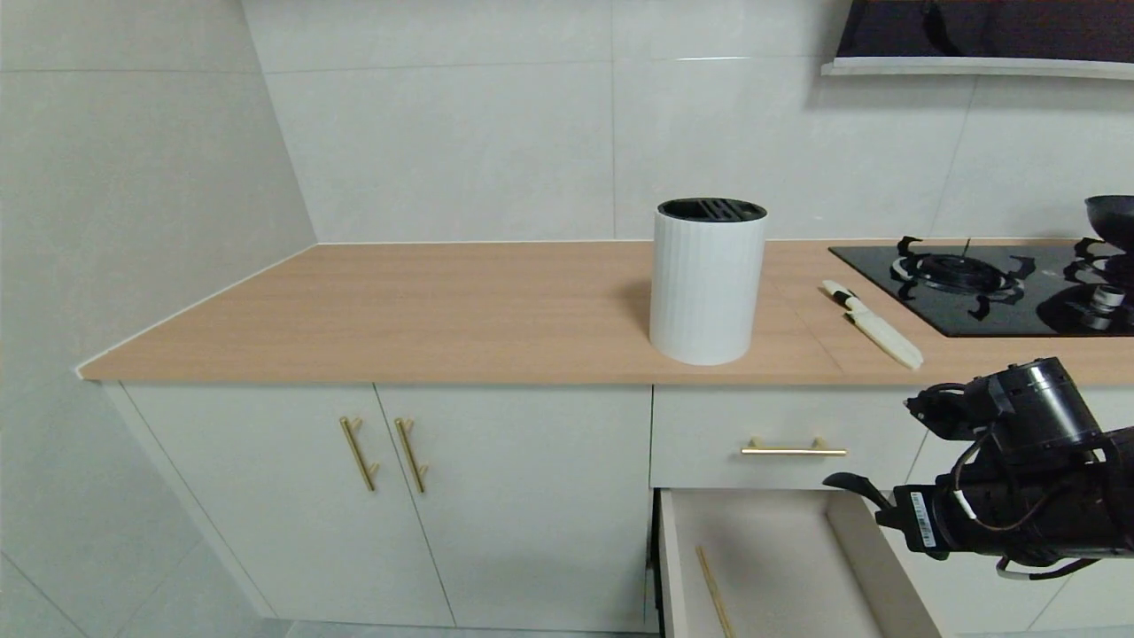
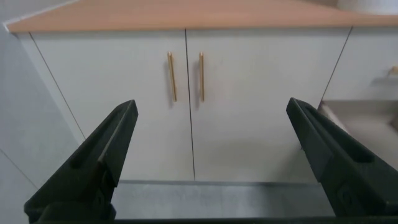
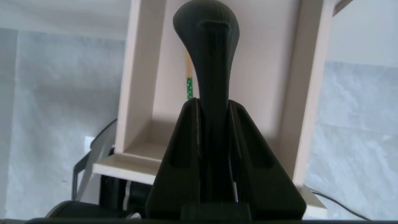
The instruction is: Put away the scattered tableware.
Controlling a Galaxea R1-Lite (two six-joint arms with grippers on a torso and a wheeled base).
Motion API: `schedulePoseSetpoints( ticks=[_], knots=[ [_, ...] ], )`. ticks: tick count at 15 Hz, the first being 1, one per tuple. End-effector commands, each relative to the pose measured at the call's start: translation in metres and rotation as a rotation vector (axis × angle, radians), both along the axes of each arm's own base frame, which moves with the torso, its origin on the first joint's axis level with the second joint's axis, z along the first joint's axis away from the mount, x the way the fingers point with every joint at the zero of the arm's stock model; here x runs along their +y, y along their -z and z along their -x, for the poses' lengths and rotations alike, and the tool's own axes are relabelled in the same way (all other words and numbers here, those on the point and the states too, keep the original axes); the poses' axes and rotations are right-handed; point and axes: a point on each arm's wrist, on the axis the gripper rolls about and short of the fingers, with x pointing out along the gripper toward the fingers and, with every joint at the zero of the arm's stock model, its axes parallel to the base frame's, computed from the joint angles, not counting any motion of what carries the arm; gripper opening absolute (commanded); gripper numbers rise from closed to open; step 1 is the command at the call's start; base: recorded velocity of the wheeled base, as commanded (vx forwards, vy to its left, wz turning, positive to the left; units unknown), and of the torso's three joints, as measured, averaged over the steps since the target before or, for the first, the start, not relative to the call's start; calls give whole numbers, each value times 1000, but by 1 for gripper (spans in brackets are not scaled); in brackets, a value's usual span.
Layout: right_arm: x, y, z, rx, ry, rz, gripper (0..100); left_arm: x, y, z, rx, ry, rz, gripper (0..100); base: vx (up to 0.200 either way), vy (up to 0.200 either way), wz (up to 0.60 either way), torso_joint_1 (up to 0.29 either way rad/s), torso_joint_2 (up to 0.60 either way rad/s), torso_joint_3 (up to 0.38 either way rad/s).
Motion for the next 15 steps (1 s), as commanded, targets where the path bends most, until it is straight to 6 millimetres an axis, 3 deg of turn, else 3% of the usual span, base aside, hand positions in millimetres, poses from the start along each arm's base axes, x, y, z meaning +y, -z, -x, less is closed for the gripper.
schedulePoseSetpoints(
  ticks=[1, 15],
  knots=[
    [1, 4, -2, 12, 0, 4, 0, 0, 0, 0, 0, 0, 1, 100, 0, 0, 0, -207, 496, 290],
    [2, 21, -7, 20, 1, 10, 0, 0, 0, 0, 0, 0, 0, 100, 0, 0, 0, -152, 464, 308]
  ],
)
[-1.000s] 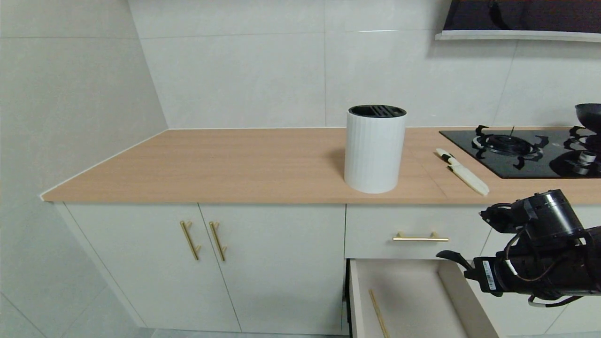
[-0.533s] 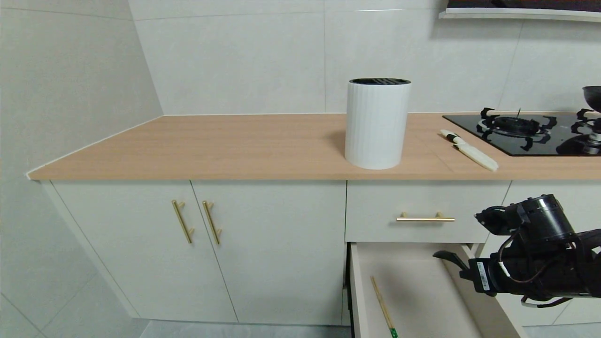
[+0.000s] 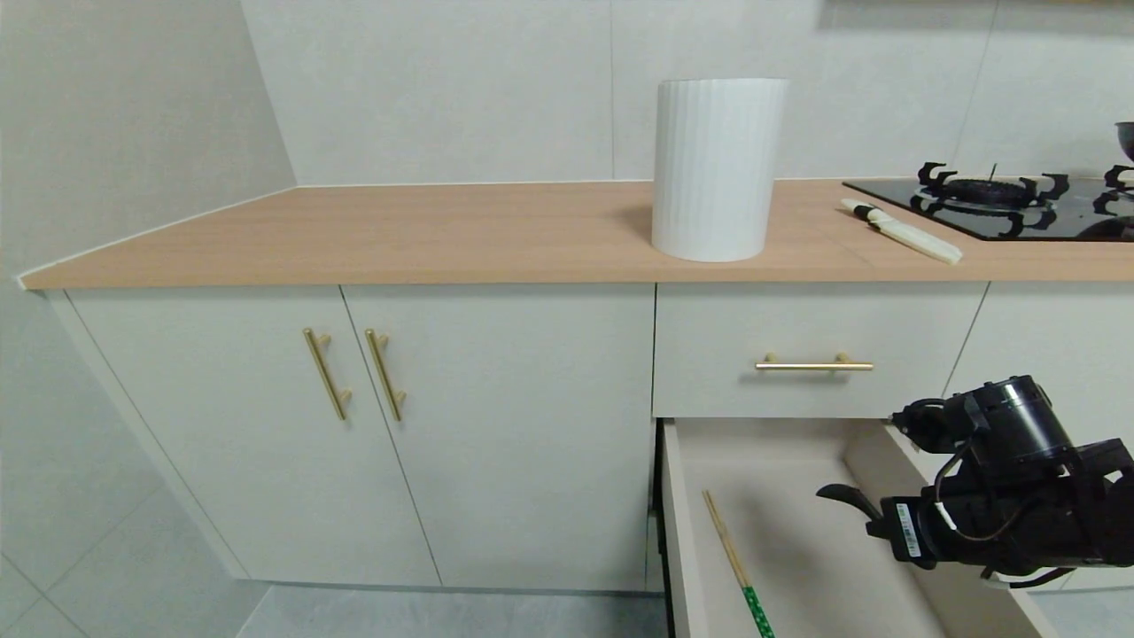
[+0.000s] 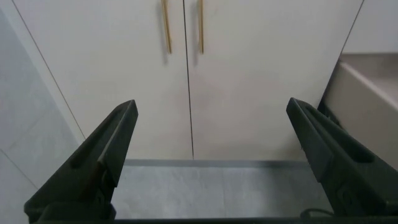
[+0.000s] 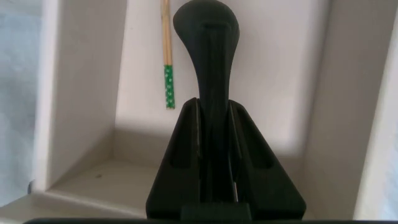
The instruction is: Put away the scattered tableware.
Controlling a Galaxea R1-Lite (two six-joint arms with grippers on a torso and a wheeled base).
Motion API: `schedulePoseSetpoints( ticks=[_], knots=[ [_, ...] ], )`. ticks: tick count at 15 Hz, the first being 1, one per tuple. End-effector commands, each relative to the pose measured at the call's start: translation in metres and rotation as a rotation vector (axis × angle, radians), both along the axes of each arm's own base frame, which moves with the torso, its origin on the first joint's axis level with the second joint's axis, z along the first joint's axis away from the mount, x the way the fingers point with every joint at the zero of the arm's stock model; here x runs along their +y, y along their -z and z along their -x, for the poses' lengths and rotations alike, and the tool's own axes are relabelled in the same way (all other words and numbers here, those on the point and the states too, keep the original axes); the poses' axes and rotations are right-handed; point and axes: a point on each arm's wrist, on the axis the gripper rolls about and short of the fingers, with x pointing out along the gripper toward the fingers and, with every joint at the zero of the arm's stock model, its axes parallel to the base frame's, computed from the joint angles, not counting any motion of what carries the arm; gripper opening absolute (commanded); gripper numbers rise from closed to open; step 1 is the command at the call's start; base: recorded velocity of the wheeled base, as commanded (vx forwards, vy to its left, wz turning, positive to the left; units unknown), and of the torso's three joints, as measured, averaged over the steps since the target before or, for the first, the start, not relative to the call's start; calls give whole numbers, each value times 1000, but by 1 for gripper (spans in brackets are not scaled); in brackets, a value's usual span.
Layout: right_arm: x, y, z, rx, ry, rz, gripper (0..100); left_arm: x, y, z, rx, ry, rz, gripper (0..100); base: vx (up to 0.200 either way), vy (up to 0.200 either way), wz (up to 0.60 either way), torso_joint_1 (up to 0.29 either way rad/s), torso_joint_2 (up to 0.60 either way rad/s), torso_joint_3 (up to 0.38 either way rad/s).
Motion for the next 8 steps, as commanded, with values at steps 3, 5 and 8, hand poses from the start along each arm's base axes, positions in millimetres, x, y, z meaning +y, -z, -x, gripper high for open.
schedulePoseSetpoints(
  ticks=[3, 5, 8],
  knots=[
    [0, 2, -1, 5, 0, 2, 0, 0, 0, 0, 0, 0, 0, 100, 0, 0, 0, -30, 155, 119],
    [0, 2, -1, 8, -1, 1, 0, 0, 0, 0, 0, 0, 1, 100, 0, 0, 0, -6, 25, 28],
    [2, 7, -4, 14, -3, 3, 0, 0, 0, 0, 0, 1, 0, 100, 0, 0, 0, 0, 0, 0]
  ],
)
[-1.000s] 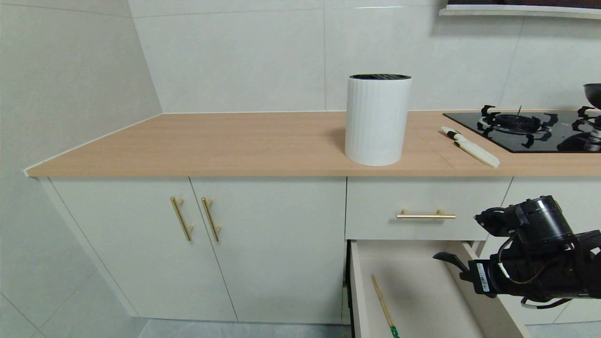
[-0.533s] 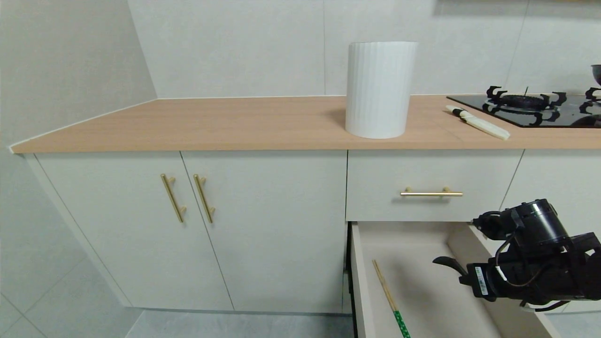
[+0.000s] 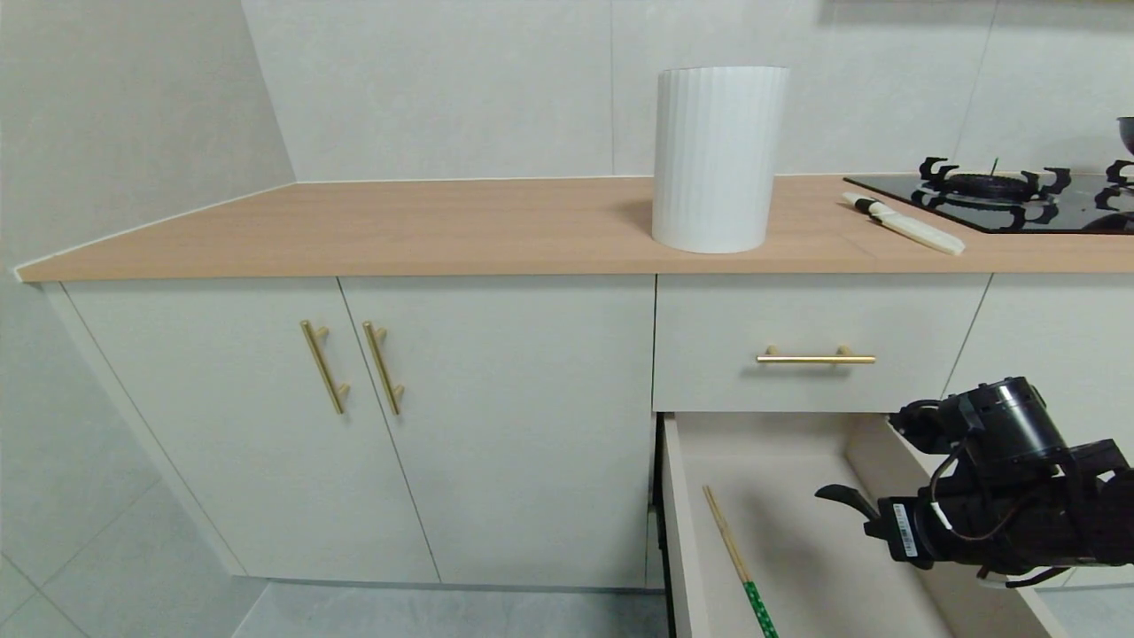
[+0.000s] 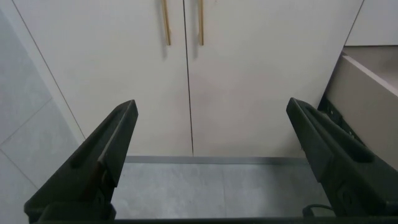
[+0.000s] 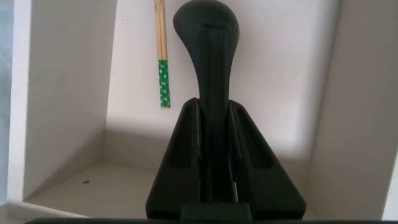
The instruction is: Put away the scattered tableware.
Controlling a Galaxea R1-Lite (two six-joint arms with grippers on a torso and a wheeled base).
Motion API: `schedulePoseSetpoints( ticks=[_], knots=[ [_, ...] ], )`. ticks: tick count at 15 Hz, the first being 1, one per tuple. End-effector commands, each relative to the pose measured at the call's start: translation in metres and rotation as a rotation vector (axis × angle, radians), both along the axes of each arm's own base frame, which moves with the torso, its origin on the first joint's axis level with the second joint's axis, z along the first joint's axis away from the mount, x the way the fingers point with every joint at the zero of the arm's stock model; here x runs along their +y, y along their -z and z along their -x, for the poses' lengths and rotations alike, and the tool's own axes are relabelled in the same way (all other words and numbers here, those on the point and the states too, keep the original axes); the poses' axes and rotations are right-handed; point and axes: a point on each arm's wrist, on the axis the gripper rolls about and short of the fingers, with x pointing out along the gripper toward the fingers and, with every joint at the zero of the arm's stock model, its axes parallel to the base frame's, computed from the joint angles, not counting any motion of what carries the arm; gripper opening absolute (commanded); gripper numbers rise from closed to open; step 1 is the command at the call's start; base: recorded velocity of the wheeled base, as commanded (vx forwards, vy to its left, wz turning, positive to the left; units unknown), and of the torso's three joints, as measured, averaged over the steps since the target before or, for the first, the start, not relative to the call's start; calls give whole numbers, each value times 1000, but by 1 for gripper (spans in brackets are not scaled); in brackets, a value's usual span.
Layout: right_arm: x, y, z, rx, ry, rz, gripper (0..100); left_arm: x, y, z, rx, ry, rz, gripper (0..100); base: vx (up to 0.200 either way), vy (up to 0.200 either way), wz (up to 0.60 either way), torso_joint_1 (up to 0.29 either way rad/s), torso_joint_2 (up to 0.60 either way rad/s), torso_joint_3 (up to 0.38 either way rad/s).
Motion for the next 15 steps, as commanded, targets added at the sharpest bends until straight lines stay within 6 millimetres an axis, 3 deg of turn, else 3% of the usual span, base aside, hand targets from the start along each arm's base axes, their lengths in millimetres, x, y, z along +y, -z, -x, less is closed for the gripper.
schedulePoseSetpoints(
  ticks=[1, 4, 6, 7, 15],
  knots=[
    [1, 6, -3, 15, -2, 4, 0, 0, 0, 0, 0, 1, 0, 100, 0, 0, 0, 0, 0, 0],
    [10, 34, -18, 61, -11, 13, 0, 0, 0, 0, 0, 0, 0, 100, 0, 0, 0, 0, 0, 0],
    [14, 60, -32, 68, 27, -10, 0, 0, 0, 0, 0, 1, 0, 100, 0, 0, 0, 0, 0, 0],
    [17, 82, -44, 39, 64, -38, 0, 0, 0, 0, 0, 0, 0, 100, 0, 0, 0, 0, 0, 0],
    [29, 149, -57, 19, 64, 18, 0, 0, 0, 0, 0, 0, 1, 100, 0, 0, 0, 0, 0, 0]
  ],
)
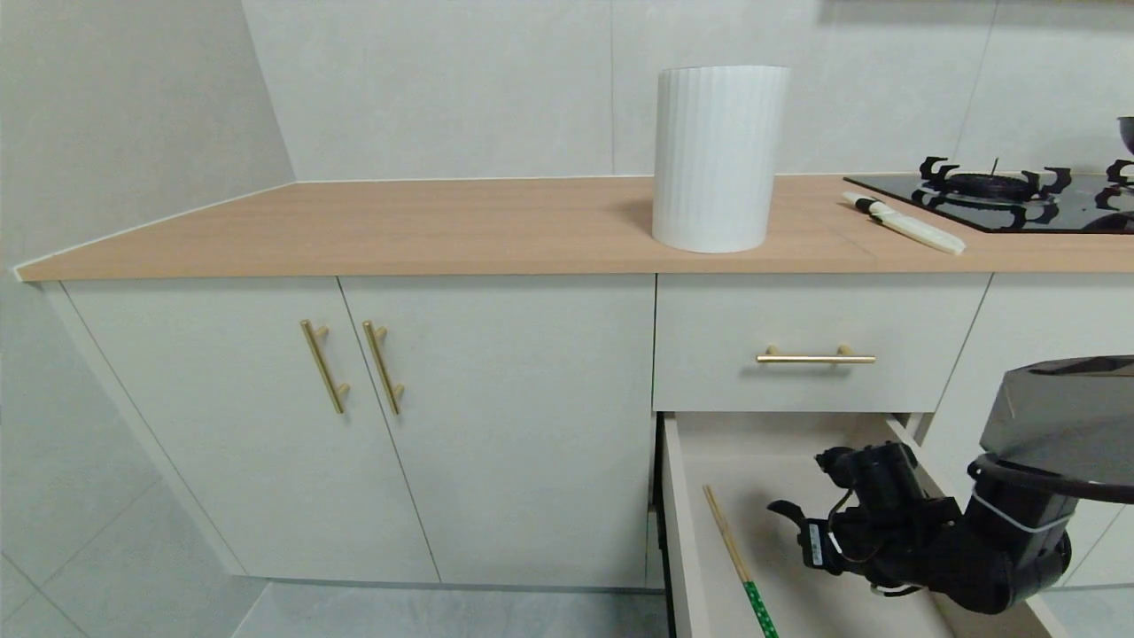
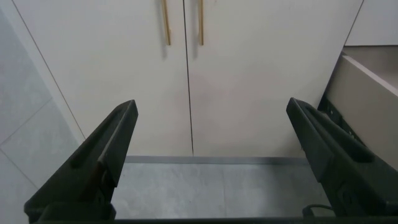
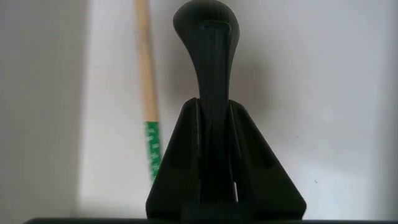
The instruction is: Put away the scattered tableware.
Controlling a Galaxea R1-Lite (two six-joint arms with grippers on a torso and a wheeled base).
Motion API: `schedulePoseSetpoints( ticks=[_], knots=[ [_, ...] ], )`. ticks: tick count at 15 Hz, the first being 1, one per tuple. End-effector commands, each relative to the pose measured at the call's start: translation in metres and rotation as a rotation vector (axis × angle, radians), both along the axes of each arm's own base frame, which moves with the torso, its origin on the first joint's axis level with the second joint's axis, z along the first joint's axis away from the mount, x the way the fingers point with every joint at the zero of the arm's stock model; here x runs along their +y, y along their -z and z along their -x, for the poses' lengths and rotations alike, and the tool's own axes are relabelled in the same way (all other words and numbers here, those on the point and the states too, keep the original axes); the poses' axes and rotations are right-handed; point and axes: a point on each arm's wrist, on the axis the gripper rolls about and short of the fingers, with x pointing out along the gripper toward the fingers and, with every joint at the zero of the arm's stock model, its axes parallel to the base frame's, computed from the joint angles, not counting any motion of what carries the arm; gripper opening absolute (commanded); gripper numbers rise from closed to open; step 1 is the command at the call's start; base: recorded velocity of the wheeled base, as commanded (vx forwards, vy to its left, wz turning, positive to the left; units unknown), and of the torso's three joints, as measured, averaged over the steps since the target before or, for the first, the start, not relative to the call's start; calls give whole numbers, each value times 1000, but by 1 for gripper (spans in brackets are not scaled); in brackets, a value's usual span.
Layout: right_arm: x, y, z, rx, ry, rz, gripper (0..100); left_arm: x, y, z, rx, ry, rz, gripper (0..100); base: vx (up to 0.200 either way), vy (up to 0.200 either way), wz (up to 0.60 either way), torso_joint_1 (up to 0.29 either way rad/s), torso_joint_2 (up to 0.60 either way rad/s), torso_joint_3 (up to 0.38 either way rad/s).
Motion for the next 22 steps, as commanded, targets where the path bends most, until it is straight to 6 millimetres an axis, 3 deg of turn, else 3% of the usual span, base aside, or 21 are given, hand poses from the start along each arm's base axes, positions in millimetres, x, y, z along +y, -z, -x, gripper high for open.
schedulePoseSetpoints(
  ticks=[1, 6, 19, 20, 22],
  knots=[
    [5, 31, 2, 49, 3, 63, 0, 0, 0, 0, 0, -1, -1, 100, 0, 0, 0, 0, 0, 0],
    [7, 34, -10, -20, 28, 83, 0, 0, 0, 0, 0, -1, -1, 100, 0, 0, 0, 0, 0, 0],
    [7, 39, -11, -13, 37, 105, 0, 0, 0, 0, 0, -1, -1, 100, 0, 0, 0, 0, 0, 0],
    [7, 39, -11, -12, 37, 105, 100, 0, 0, 0, 0, -1, -1, 100, 0, 0, 0, 0, 0, 0],
    [7, 40, -11, -12, 37, 105, 100, 0, 0, 0, 0, -1, -1, 100, 0, 0, 0, 0, 0, 0]
  ],
)
